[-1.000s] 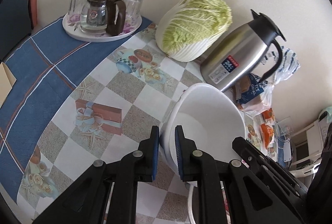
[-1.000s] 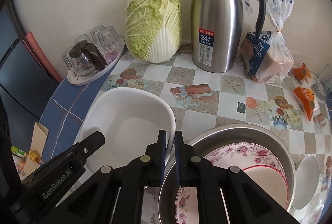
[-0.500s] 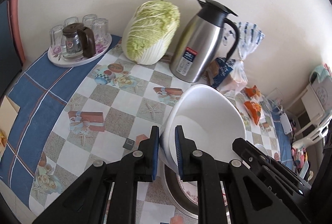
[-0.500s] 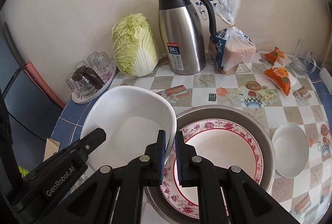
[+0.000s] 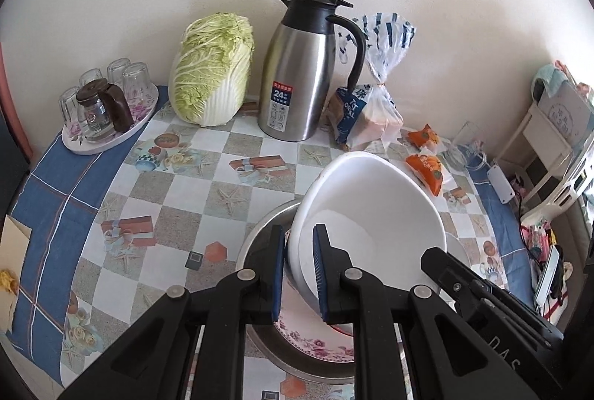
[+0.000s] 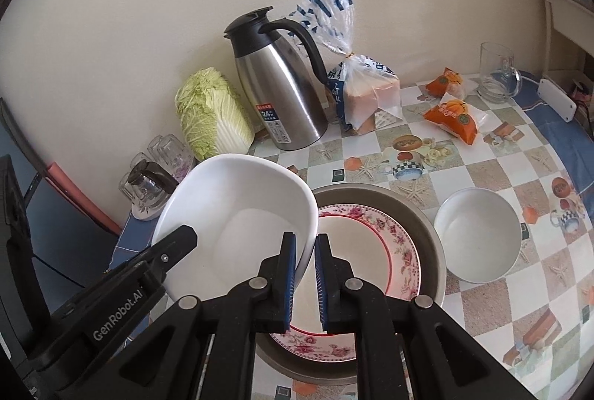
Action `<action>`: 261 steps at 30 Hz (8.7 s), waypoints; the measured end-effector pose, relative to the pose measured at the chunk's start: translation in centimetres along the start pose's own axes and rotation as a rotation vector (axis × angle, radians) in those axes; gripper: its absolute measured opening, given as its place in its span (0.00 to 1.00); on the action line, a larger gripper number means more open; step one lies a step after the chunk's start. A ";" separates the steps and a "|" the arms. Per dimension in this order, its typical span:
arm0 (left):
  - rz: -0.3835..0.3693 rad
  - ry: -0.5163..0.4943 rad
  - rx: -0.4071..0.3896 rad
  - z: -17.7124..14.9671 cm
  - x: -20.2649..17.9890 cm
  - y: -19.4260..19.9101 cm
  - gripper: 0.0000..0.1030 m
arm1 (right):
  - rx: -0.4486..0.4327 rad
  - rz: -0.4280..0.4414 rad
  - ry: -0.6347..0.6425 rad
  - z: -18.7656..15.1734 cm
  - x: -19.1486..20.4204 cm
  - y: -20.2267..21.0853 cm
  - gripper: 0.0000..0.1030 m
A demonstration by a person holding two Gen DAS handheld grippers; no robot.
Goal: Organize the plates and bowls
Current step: 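Carry the square bowl with both grippers and lower it onto the red-rimmed bowl, then open both grippers to release the square bowl in the basin, then move both grippers to the rim of the plain white round bowl, then close both grippers on the round bowl rim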
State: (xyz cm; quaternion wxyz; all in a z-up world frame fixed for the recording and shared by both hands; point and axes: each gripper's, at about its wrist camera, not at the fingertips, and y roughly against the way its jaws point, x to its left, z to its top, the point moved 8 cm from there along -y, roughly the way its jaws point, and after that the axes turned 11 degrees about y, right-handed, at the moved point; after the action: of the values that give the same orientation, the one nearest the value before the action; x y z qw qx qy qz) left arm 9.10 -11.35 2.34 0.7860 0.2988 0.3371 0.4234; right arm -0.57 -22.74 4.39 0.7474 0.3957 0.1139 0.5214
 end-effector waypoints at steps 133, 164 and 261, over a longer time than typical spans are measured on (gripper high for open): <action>0.095 0.031 0.120 -2.0 0.2 -3.9 0.46 | 0.097 -0.001 -0.049 -1.0 -4.5 -2.2 0.13; 0.169 0.100 0.116 -1.9 2.6 -2.9 0.92 | 0.156 -0.113 -0.007 -2.0 -7.1 -1.2 0.87; -0.033 -0.040 0.220 -9.5 -17.0 -9.3 0.91 | 0.215 -0.146 -0.318 -8.0 -24.1 -5.6 0.27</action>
State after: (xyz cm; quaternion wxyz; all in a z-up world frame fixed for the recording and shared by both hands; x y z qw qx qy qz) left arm -1.06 -28.65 -5.68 0.7619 0.3861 0.3705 0.3648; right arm -11.75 -40.72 -10.70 0.7452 0.5413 0.0778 0.3816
